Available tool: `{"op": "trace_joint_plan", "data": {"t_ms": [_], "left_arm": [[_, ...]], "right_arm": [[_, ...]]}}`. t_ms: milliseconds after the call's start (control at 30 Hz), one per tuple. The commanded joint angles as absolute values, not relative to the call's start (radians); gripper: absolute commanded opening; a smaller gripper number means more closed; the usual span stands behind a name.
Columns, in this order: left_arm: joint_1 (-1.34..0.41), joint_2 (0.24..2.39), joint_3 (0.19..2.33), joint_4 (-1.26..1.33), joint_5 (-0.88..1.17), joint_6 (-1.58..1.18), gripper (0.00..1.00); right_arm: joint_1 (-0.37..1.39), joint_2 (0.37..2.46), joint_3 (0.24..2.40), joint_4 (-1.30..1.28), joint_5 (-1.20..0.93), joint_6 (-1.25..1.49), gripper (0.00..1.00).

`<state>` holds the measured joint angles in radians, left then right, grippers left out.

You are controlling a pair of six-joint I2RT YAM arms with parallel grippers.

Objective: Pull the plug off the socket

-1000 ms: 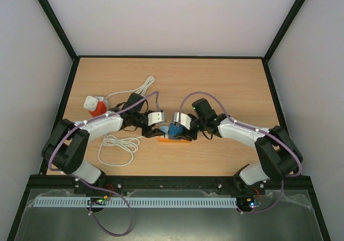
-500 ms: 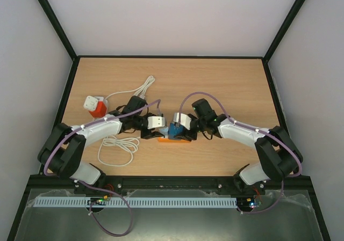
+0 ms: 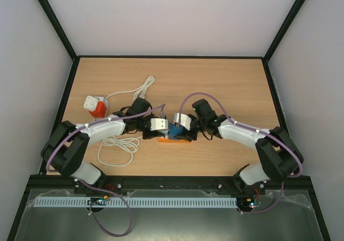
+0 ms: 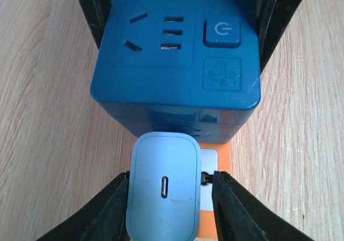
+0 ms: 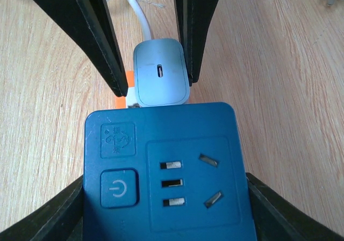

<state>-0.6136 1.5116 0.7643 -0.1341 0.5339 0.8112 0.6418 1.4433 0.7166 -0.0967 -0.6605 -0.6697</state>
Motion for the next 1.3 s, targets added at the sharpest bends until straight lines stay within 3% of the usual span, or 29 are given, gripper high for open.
{"op": "trace_joint_plan", "data": {"t_ms": [0, 167, 533, 1267], "left_arm": [[-0.62, 1.521, 0.763, -0.144, 0.522, 0.829, 0.41], [-0.62, 1.507, 0.753, -0.114, 0.52, 0.802, 0.3], [-0.616, 1.484, 0.755, -0.113, 0.609, 0.773, 0.19], [-0.614, 1.45, 0.817, -0.193, 0.638, 0.759, 0.17]], "right_arm": [[0.65, 1.429, 0.691, -0.111, -0.64, -0.679, 0.33], [0.65, 1.436, 0.698, -0.113, -0.639, -0.676, 0.31], [0.65, 1.44, 0.701, -0.112, -0.637, -0.672, 0.29], [0.651, 1.447, 0.704, -0.114, -0.635, -0.67, 0.27]]}}
